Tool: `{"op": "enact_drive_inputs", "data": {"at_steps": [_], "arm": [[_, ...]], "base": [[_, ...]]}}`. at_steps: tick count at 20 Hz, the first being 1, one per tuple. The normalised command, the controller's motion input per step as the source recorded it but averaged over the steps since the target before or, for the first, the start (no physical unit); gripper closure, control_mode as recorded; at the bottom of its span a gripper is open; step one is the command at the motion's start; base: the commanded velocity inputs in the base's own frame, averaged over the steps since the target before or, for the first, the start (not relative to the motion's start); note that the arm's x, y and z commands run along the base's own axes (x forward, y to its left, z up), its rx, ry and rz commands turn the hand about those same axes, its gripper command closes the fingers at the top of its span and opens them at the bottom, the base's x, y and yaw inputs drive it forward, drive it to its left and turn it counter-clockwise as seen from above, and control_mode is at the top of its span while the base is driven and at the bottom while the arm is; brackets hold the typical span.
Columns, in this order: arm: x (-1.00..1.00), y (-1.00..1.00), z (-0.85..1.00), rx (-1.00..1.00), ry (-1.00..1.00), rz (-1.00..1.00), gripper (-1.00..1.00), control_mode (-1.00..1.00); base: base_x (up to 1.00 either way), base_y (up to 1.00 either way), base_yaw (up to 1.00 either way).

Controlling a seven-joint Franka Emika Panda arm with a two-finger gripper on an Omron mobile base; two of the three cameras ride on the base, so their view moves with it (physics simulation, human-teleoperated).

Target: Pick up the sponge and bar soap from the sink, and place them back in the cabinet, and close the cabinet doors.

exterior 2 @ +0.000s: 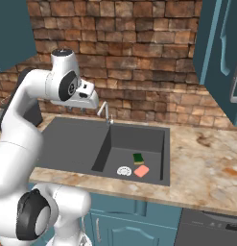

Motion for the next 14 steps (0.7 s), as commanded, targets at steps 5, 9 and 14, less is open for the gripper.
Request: {"op": "enact_drive_inputs", "data": {"at_steps": [5, 9, 14], "arm": [[0.0, -0.25, 0.0, 0.0, 0.0, 0.03, -1.0, -1.0], [-0.01, -0.66, -0.01, 0.0, 0.0, 0.08, -1.0, -1.0], [0.0, -0.72, -0.12, 0.0, 0.0, 0.08, -1.0, -1.0]], "base": [[0.0, 0.0, 0.0], [0.0, 0.0, 0.0], [0.0, 0.0, 0.0]]}}
